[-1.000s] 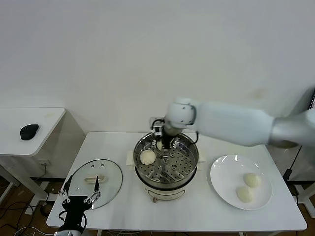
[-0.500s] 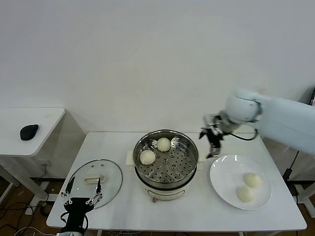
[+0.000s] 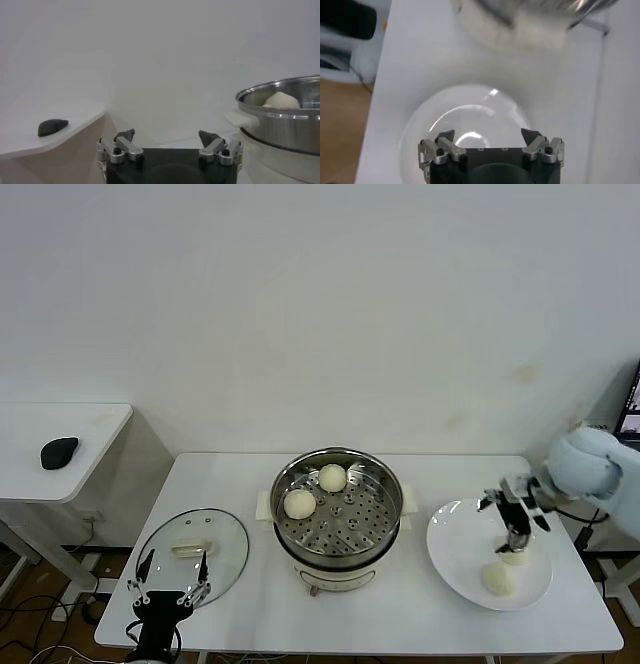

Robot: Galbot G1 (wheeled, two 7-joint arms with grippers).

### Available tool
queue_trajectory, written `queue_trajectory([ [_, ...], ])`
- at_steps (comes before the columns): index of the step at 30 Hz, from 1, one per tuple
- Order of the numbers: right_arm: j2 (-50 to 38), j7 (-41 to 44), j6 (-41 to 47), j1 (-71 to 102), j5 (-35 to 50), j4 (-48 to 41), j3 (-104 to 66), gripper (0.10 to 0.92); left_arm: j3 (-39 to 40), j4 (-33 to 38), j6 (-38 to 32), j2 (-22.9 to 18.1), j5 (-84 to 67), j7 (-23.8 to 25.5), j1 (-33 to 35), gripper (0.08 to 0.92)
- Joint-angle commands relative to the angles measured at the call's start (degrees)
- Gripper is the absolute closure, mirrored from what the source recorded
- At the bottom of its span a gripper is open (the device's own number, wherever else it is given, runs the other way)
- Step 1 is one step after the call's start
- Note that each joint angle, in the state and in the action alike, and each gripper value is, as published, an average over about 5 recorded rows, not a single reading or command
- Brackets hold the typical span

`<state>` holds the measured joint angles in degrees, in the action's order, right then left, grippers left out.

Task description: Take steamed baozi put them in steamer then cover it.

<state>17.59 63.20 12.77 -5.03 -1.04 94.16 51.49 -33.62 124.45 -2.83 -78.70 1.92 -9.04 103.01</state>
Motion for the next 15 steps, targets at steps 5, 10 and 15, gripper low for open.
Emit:
queue_trajectory([
  [5, -2.2, -3.0, -2.7, 25.5, -7.1, -0.5, -18.0, 0.203, 0.1, -0.1, 0.0, -0.1, 0.5, -0.2, 0.5, 0.177],
  [10, 0.3, -3.8, -2.5, 26.9, -8.2, -2.0, -18.1, 0.203, -0.2, 0.3, 0.0, -0.2, 0.5, -0.3, 0.8, 0.177],
  [15, 2.2, -4.5, -2.4, 27.6, -8.8, -3.8, -18.1, 0.203, -0.3, 0.3, 0.0, -0.4, 0.4, -0.2, 0.9, 0.177],
])
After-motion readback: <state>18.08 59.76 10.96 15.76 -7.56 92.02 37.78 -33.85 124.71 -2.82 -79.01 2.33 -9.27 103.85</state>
